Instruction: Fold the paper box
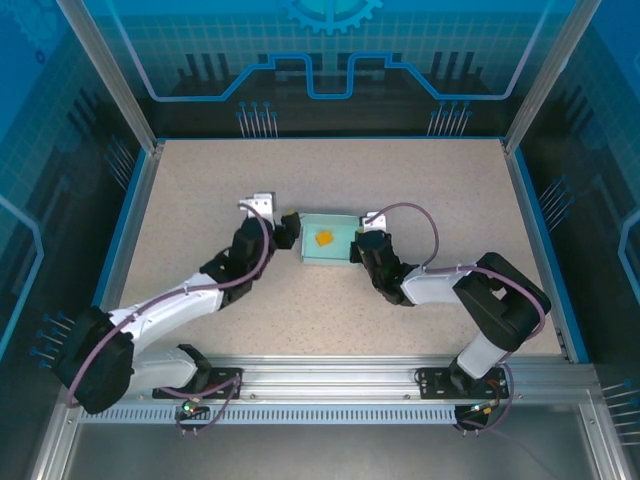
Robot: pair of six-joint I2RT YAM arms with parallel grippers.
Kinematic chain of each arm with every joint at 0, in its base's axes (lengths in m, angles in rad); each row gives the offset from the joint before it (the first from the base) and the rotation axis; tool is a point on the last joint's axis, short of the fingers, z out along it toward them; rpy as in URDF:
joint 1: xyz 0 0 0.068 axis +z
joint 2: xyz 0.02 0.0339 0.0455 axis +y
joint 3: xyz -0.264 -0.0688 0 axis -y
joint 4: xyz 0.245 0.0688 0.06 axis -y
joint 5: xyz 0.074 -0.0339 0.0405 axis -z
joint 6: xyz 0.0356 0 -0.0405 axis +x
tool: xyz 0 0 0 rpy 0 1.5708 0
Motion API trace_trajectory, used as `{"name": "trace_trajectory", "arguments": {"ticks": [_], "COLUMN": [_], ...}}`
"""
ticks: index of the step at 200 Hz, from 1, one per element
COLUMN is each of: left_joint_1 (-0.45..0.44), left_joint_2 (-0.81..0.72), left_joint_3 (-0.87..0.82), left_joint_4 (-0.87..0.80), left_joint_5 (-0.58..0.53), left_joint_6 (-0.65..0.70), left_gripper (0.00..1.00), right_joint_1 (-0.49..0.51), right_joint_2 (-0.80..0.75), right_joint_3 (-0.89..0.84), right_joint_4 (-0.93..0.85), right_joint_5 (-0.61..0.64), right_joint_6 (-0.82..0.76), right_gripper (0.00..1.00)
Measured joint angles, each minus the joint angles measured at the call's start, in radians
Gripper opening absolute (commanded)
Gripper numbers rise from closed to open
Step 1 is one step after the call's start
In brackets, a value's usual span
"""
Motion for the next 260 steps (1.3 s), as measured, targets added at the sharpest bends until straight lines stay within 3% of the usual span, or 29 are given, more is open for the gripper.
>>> {"name": "trace_trajectory", "arguments": {"ticks": [42,69,129,159,213,260], "left_joint_1": [0.082,0.101,0.18,0.193,0.227,0.232], "left_joint_2": [0.09,0.116,0.013,0.029,0.285,0.386], "left_joint_3": [0.24,0.27,0.011,-0.108,-0.125,-0.078], "left_joint_4": [-0.192,-0.246,-0.175,-0.053,0.239,0.335], "left_joint_5": [0.207,0.282,0.441,0.493,0.541,0.568], "left_joint_6": [0.014,0.032,0.117,0.169,0.23,0.244], "left_gripper": [0.64,0.66,0.8,0.81,0.69,0.48], "right_joint_1": [0.004,0.005,0.006,0.005,0.005,0.004], "right_joint_2": [0.0,0.0,0.0,0.0,0.005,0.005], "right_joint_3": [0.006,0.018,0.044,0.058,0.073,0.074], "right_joint_4": [-0.012,-0.029,-0.074,-0.097,-0.112,-0.117], "right_joint_5": [0.003,0.003,0.002,-0.002,-0.013,-0.013], "right_joint_6": [-0.001,-0.006,-0.026,-0.031,-0.034,-0.038], "right_gripper": [0.02,0.02,0.02,0.02,0.02,0.02]}}
